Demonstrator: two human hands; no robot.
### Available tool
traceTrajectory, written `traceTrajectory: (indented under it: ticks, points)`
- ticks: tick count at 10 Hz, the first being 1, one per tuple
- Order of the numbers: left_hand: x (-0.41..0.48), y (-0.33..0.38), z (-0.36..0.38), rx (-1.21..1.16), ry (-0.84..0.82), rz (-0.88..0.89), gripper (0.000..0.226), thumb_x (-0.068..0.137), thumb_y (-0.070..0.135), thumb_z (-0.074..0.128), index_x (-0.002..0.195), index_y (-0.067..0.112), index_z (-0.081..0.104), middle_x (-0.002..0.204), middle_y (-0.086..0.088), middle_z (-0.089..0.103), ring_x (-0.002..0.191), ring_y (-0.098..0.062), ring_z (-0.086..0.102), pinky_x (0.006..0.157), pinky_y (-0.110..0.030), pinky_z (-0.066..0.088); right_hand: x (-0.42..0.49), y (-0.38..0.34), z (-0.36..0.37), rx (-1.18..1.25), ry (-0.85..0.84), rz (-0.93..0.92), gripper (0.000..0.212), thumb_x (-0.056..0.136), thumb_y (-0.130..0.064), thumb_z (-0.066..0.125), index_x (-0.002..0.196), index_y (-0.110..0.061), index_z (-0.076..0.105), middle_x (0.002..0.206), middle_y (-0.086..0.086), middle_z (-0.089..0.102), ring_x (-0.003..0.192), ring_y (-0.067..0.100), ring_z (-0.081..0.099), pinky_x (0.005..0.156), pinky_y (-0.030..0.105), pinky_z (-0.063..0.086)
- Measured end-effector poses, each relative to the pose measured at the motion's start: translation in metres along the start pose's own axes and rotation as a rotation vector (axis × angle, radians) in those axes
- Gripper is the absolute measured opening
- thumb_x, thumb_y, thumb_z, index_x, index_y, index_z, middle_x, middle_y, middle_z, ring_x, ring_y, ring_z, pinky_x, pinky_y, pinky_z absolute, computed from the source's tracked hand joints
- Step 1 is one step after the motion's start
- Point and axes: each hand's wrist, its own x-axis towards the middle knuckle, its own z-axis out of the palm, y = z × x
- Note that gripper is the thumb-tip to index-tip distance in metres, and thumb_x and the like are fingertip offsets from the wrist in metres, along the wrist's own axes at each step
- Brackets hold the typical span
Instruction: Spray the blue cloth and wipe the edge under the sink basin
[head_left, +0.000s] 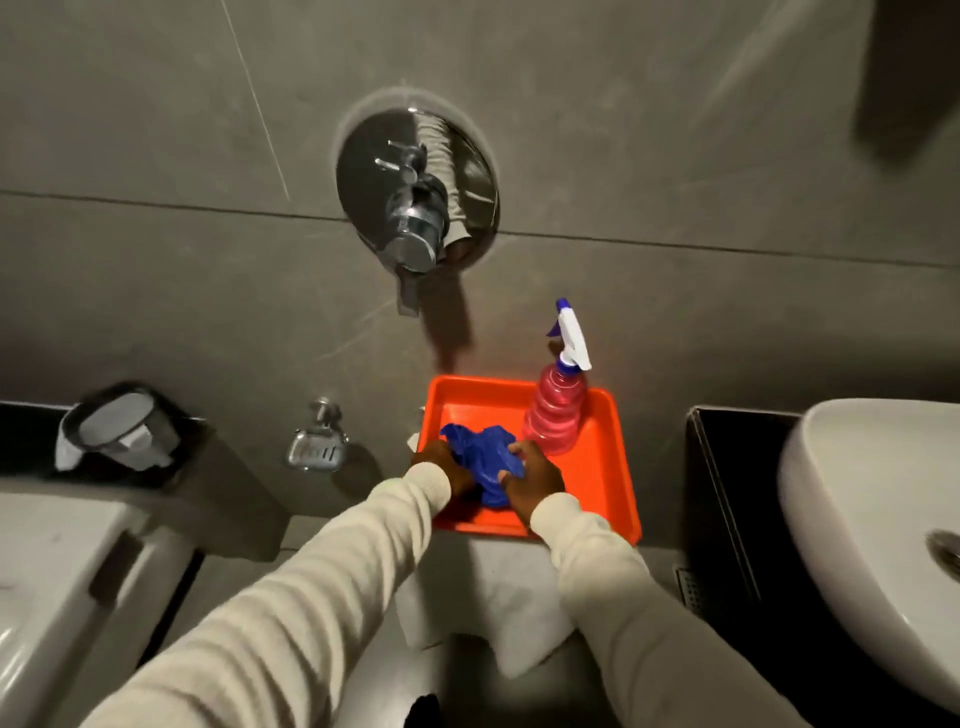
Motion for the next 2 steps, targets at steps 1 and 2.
traceTrajectory:
  ticks: [1, 2]
  points:
    - [0.015, -0.002, -0.011, 0.202, -0.173, 0.004, 0.031, 0.086, 0.018, 0.056, 0.114, 0.005, 0.061, 0.117, -0.016, 0.064, 0.105, -0.025, 0.060, 0.088, -0.027, 0.044, -0.001, 0.008, 0.000, -0.111, -0.039, -0.012, 0.038, 0.088, -0.011, 0.058, 0.125, -0.014, 0.053, 0.133, 0.013, 0.059, 0.120, 0.031, 0.055, 0.102, 0.034, 0.043]
    - [0.008, 0.021, -0.031, 0.332, 0.040, 0.080, 0.041, 0.083, 0.025, 0.058, 0.118, 0.005, 0.059, 0.129, -0.023, 0.060, 0.120, -0.039, 0.056, 0.097, -0.036, 0.046, -0.007, -0.019, -0.027, -0.286, 0.027, -0.274, 0.037, 0.088, -0.016, 0.061, 0.124, -0.008, 0.055, 0.129, 0.015, 0.058, 0.119, 0.030, 0.054, 0.101, 0.033, 0.041]
